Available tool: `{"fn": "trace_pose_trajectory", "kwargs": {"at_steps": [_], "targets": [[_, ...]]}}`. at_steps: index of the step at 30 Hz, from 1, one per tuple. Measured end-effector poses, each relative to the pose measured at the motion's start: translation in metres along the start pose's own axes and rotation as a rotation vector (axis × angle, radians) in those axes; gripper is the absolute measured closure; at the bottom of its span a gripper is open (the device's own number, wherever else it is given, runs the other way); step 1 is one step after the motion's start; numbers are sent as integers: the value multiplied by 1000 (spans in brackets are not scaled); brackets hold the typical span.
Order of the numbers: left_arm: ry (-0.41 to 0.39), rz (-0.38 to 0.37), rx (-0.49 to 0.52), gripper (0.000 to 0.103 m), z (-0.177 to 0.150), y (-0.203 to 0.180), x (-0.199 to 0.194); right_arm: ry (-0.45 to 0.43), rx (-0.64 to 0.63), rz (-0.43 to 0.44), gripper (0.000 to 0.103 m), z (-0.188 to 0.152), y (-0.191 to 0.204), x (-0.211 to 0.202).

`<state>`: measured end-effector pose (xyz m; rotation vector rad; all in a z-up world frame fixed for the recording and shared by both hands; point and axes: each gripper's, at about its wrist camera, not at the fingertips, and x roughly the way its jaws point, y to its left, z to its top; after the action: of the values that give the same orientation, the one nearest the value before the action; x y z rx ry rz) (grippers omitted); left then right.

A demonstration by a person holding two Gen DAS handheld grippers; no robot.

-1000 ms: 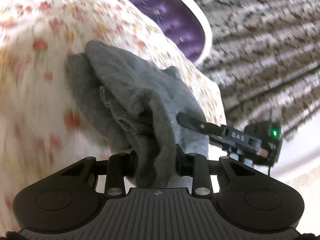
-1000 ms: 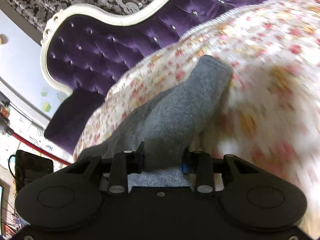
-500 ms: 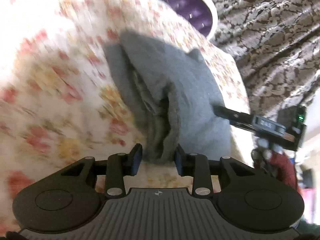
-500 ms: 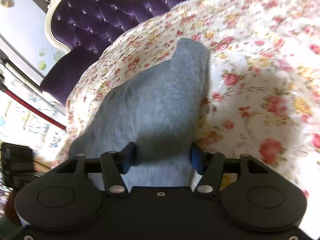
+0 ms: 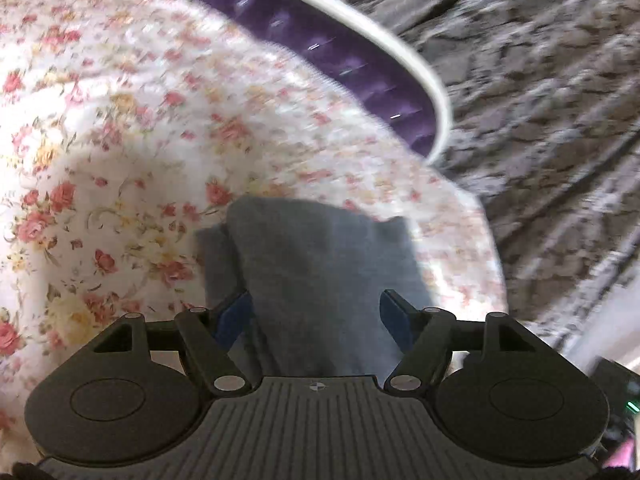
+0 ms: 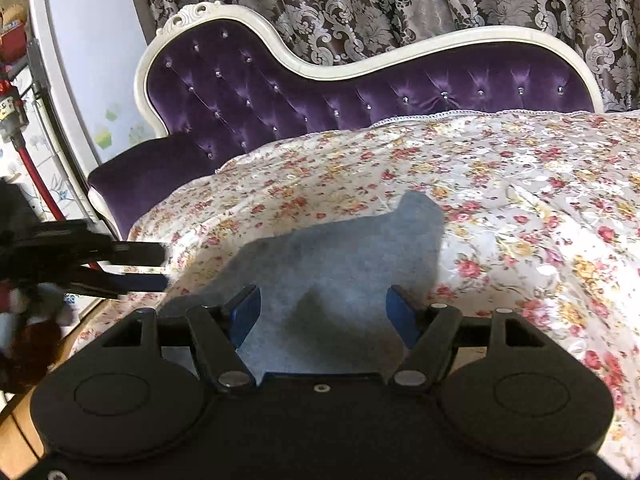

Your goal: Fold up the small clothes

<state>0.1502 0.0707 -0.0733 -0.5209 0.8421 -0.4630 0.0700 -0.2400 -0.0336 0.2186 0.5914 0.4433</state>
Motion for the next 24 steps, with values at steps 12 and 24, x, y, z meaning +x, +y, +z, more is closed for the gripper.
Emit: {"fn": "trace_pose_trajectory", "kwargs": {"at_steps": [12, 24], "targets": [[-40, 50, -31, 91, -18, 14, 12, 14, -27, 21, 27, -13, 8, 1], [-86, 159, 59, 93, -35, 16, -2, 59, -41, 129, 14, 20, 1, 43]]}}
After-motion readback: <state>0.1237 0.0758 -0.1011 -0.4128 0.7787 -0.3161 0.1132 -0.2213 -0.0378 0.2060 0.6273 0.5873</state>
